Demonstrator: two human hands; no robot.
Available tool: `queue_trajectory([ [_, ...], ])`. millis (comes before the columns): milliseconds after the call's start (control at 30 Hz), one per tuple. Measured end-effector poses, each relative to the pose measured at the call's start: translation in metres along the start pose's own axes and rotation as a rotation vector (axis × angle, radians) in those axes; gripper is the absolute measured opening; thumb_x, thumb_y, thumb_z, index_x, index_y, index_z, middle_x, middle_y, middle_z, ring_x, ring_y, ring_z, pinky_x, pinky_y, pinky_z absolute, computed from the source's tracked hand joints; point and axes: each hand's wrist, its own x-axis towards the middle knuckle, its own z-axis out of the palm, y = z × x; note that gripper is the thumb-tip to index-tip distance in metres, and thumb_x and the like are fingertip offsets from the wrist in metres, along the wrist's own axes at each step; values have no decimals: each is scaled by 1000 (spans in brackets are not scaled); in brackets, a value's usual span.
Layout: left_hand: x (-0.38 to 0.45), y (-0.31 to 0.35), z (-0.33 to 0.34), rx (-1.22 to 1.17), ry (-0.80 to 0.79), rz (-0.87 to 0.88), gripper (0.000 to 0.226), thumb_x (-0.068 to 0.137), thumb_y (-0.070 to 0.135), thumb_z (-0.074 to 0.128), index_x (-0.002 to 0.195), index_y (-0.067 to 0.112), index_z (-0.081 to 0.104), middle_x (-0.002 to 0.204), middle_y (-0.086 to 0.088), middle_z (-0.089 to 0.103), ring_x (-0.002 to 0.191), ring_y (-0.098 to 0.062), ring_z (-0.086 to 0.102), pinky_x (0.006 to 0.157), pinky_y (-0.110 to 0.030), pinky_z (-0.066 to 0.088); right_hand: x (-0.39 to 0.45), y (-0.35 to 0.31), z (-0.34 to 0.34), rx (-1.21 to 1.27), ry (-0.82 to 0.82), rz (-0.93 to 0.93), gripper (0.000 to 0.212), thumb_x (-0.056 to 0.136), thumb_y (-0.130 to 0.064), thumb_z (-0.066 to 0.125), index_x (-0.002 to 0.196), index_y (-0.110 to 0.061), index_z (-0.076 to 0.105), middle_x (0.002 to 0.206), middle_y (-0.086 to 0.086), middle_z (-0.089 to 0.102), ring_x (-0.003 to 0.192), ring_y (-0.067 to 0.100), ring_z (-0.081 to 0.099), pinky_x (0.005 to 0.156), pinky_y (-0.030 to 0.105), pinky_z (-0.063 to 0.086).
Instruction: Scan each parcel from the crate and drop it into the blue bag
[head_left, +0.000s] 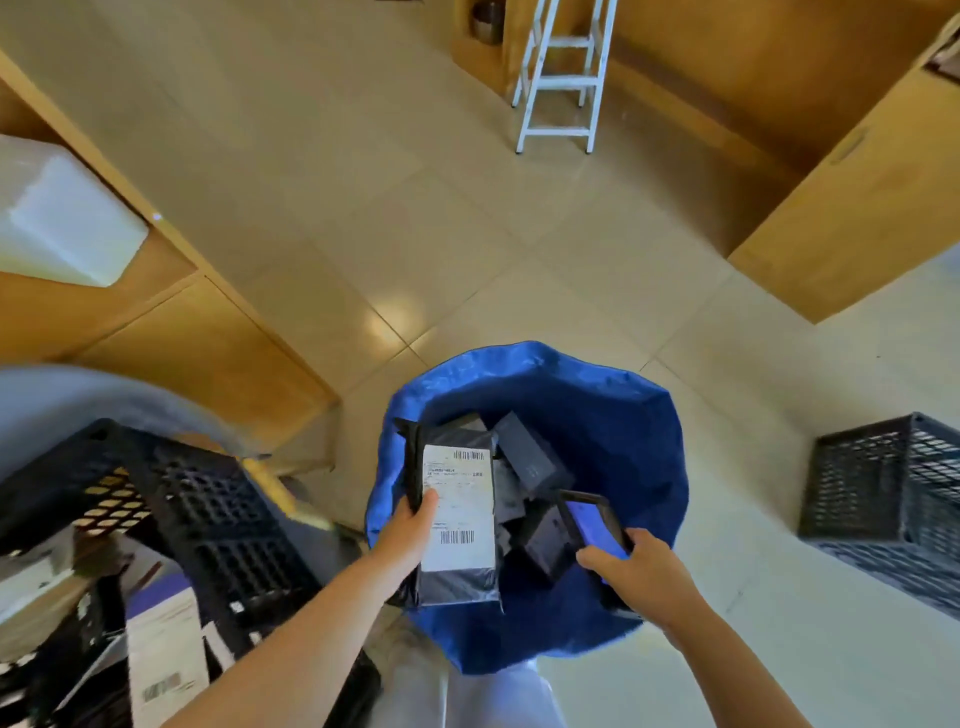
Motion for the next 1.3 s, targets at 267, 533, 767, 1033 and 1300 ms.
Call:
queue_trajectory([
  [267, 123, -26, 58, 261, 29, -204, 72, 96, 62, 34, 143, 9, 46, 142, -21, 45, 128, -36, 48, 102, -34, 42, 111, 13, 23, 63, -18, 54, 48, 71, -52, 73, 104, -20, 58, 94, -2, 69, 80, 14, 66, 64, 28, 53],
  [533, 262, -64, 95, 225, 55, -259, 66, 100, 54, 35, 142, 3, 45, 140, -20, 50, 123, -36, 52, 102, -38, 45, 231, 29, 94, 124, -62, 52, 46, 70, -52, 73, 100, -20, 59, 98, 1, 67, 83, 15, 66, 64, 28, 54],
  [767, 351, -84, 140, 107, 58, -204, 59, 98, 50, 44, 148, 19, 39, 124, -7, 64, 99, -29, 64, 91, -35, 53, 299, 40, 142, 76, -11, 45, 60, 59, -63, 67, 101, -21, 57, 101, -1, 58, 89, 18, 61, 66, 29, 47],
  [1033, 385, -98, 170, 210, -69, -175, 39, 97, 36, 42, 130, 17, 54, 118, -7, 65, 95, -24, 63, 87, -34, 54, 320, 50, 156, 41, 48, 38, 55, 68, -57, 70, 107, -21, 57, 104, -2, 57, 92, 18, 59, 65, 28, 44],
  [1300, 304, -62, 126, 402, -112, 39, 39, 95, 27, 48, 134, 25, 49, 129, -3, 61, 110, -25, 62, 97, -35, 50, 257, 31, 118, 36, 42, 62, 58, 69, -54, 71, 109, -15, 56, 106, 1, 58, 87, 15, 61, 59, 25, 44],
])
